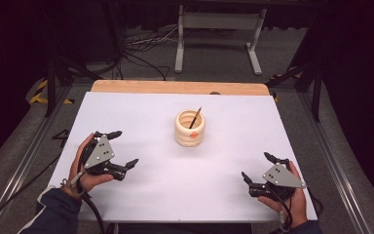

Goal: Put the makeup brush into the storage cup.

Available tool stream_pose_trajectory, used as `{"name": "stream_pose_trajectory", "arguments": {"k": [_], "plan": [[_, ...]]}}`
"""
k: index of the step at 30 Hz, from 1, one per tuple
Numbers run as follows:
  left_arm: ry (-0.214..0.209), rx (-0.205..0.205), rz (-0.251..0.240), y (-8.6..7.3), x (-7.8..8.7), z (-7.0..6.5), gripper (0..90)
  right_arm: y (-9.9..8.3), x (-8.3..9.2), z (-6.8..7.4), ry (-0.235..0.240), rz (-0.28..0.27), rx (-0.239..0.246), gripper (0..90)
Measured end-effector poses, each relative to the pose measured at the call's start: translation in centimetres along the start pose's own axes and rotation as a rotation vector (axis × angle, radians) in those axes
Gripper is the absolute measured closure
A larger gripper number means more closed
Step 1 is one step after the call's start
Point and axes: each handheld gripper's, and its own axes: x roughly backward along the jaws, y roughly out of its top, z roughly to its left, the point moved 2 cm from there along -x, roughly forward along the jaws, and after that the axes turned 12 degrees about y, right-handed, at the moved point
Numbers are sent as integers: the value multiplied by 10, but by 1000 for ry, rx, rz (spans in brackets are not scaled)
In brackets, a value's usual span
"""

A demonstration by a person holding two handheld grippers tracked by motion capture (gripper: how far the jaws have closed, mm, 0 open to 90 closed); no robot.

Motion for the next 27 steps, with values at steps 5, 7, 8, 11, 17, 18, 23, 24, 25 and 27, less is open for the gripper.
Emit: {"name": "stream_pose_trajectory", "arguments": {"k": [5, 7, 8, 11, 17, 18, 23, 24, 25, 27], "plan": [[9, 5, 24, -12, 6, 2, 29, 0, 0, 0, 2, 0, 1, 84], [11, 15, 29, -16, 8, 2, 29, 0, 0, 0, 1, 1, 1, 84], [13, 13, 31, -18, 10, 3, 30, 0, 0, 0, 2, 1, 1, 84], [23, 36, 37, -26, 14, 4, 30, 0, 0, 0, 2, -1, 1, 84], [31, 70, 51, -38, 22, 7, 30, 0, -1, 0, 3, 3, 1, 84], [34, 75, 55, -40, 24, 7, 30, 0, -1, 1, 4, 3, 0, 84], [36, 90, 69, -49, 30, 9, 30, -1, -1, 0, 3, 6, -3, 84], [36, 92, 74, -52, 32, 10, 30, -1, -2, 0, 3, 7, -2, 85], [35, 93, 72, -54, 34, 11, 29, -1, -2, 0, 3, 9, 0, 85], [32, 108, 72, -57, 37, 12, 27, -1, -2, 1, 3, 11, 1, 85]]}}
